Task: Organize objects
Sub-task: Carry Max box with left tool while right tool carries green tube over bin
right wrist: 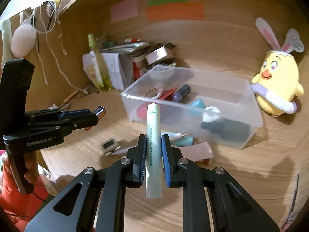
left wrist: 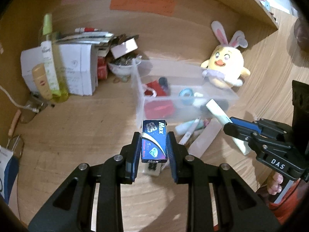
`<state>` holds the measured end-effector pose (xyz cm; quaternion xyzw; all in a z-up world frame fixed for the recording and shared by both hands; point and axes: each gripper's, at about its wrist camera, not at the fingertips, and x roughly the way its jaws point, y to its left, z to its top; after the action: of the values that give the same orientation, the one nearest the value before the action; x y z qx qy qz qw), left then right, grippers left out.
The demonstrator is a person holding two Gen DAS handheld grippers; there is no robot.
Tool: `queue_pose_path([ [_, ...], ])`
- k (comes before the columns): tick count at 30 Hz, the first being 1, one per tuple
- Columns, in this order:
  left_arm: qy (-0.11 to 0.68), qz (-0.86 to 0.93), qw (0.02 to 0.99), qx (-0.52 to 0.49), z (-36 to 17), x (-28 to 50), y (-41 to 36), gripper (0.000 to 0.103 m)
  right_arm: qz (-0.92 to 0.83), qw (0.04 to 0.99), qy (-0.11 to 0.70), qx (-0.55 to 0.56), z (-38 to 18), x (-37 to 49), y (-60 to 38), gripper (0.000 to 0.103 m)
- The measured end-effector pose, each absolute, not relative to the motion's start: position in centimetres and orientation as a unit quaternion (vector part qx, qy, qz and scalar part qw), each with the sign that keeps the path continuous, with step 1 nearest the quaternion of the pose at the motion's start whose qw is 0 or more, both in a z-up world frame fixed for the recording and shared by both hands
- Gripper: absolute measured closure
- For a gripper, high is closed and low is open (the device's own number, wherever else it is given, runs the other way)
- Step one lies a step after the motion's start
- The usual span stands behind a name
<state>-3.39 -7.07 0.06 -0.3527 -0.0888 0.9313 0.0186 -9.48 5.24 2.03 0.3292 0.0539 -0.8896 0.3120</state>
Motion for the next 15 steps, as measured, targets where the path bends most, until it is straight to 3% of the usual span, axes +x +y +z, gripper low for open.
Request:
queue_pose_path([
  [15, -0.086, 0.941, 0.046, -0.324, 3.4, -8.3, -4.8, 0.076, -0.912, 0.286, 0.034, 0.291, 5.1, -13.2, 8.9, 0.089],
])
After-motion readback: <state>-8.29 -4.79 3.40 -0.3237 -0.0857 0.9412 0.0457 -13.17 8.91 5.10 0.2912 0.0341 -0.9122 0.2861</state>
